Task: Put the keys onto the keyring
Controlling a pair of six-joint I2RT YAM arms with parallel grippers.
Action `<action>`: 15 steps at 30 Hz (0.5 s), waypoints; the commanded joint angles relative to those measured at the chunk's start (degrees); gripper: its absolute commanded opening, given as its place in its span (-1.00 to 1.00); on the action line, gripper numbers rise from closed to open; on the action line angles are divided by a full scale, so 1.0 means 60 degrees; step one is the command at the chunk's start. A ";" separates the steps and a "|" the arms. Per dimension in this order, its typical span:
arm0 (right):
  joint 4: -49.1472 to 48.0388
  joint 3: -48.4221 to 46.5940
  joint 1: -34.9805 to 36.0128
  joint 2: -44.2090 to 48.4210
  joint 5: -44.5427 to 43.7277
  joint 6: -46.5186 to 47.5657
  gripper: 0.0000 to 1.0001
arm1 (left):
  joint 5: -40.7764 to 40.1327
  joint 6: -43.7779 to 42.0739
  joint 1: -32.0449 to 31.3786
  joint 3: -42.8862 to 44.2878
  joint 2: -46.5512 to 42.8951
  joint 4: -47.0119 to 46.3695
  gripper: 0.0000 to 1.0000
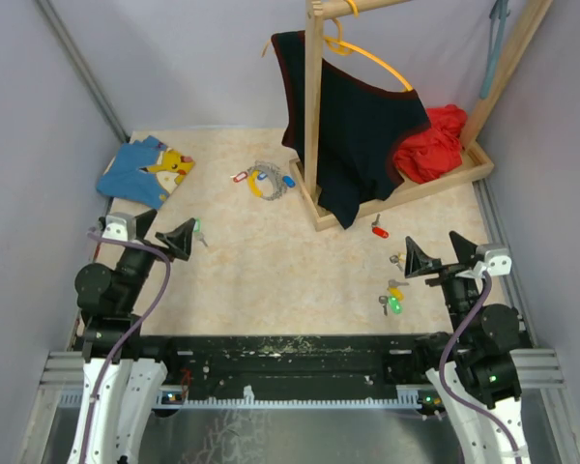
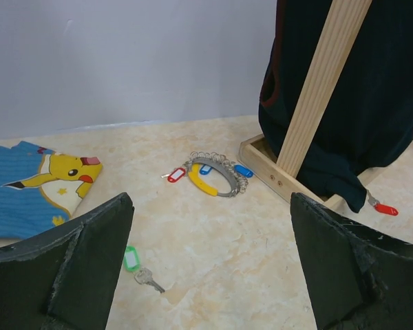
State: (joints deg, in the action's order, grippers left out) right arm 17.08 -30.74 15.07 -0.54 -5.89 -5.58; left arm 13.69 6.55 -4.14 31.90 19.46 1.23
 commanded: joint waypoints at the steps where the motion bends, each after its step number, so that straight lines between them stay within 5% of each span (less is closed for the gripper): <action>1: -0.0478 -0.0041 -0.0071 -0.0129 0.0146 0.0066 0.97 | -0.0071 0.0047 -0.0064 -0.0029 0.0084 -0.0221 1.00; 10: -0.0456 -0.0035 -0.0068 -0.0256 0.0400 0.0072 0.97 | -0.0245 0.1415 -0.0056 0.0042 0.1203 -0.0489 1.00; 15: -0.0430 -0.0055 -0.0066 -0.0464 0.0631 0.0072 0.97 | 0.0736 0.1257 -0.0057 0.0537 0.2595 -0.0536 1.00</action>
State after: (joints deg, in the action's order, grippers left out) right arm 16.75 -30.74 14.83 -1.85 -3.88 -5.58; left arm 13.85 13.08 -4.14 31.92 29.67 -0.34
